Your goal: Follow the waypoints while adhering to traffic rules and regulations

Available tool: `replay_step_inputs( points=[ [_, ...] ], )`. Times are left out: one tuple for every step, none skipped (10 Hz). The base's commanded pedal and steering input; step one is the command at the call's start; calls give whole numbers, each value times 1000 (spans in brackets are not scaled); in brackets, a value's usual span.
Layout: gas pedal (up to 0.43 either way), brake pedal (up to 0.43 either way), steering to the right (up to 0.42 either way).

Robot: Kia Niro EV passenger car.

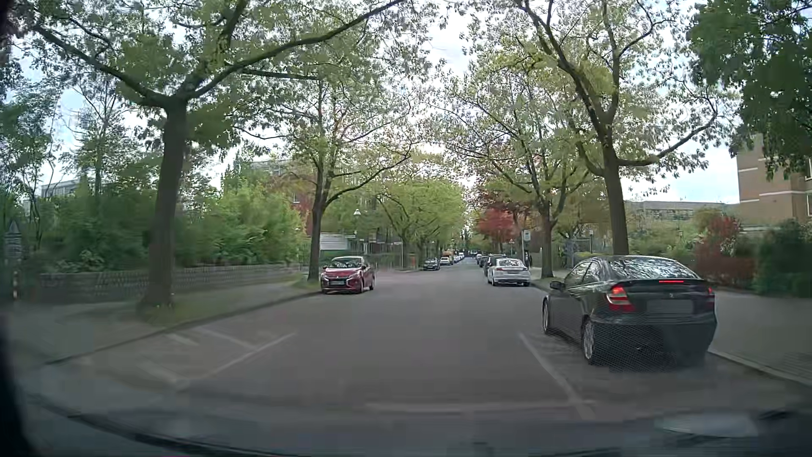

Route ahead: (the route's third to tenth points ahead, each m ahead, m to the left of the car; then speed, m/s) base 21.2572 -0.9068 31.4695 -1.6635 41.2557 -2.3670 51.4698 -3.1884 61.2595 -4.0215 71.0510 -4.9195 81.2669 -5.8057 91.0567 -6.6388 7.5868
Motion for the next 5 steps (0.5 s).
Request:
replay_step_inputs(
  points=[
    [220, 24, -11],
    [220, 24, -9],
    [228, 24, -7],
    [268, 24, 0],
    [280, 24, 6]
  ],
)
